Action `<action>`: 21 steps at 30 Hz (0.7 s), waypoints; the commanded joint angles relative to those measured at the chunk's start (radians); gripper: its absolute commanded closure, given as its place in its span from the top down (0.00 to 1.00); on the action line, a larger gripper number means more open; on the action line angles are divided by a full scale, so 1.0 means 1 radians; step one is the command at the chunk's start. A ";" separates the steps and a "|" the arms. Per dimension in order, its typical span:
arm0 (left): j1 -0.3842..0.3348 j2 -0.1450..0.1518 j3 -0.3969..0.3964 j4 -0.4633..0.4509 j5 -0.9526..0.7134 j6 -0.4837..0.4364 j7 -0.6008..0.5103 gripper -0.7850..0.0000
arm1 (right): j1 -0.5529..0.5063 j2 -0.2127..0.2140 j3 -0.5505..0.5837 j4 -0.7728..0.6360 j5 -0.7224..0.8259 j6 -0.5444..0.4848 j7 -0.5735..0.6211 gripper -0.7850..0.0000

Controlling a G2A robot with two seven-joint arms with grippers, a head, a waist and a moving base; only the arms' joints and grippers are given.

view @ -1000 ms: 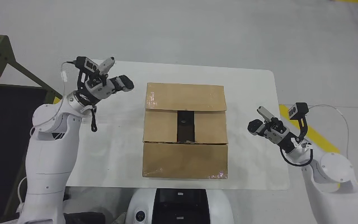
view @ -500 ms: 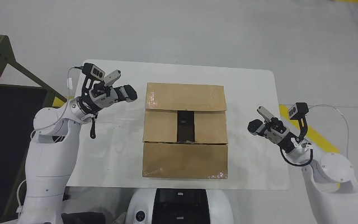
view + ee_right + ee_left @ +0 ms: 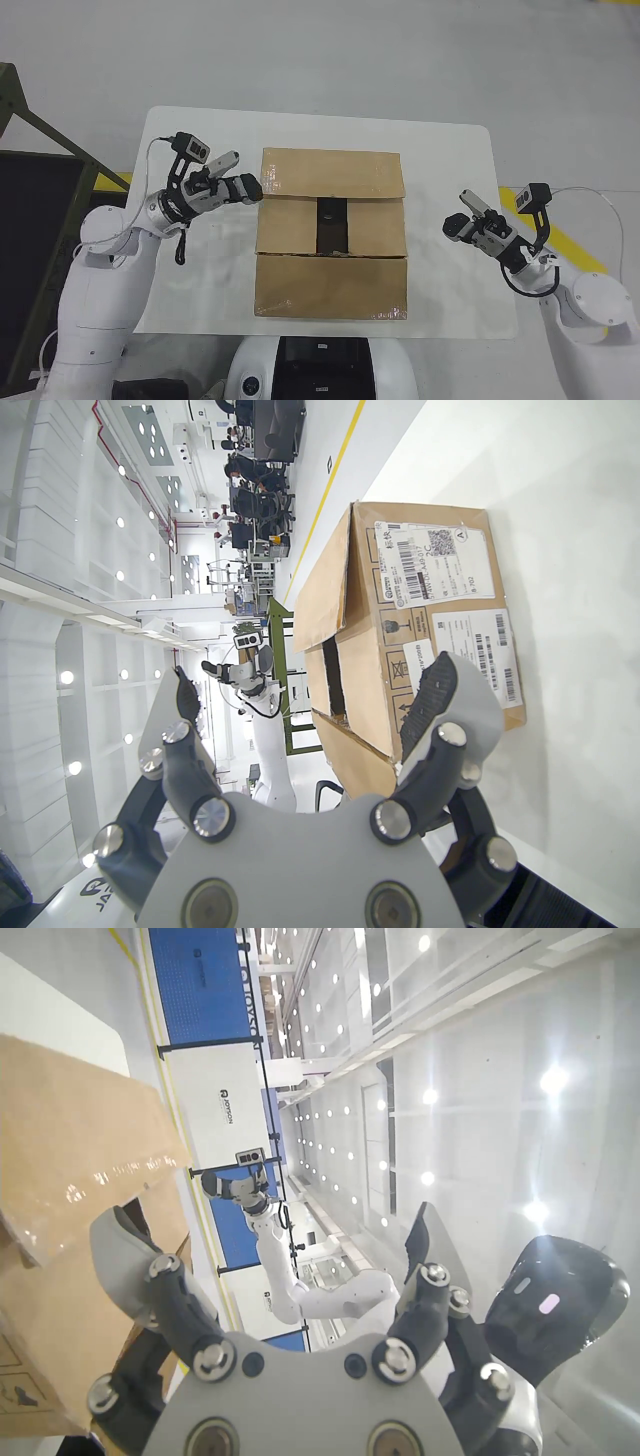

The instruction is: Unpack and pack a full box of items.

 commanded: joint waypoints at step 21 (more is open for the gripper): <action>0.075 0.021 -0.002 0.020 0.071 0.000 -0.156 1.00 | 0.000 0.000 0.000 0.000 0.000 0.000 0.000 1.00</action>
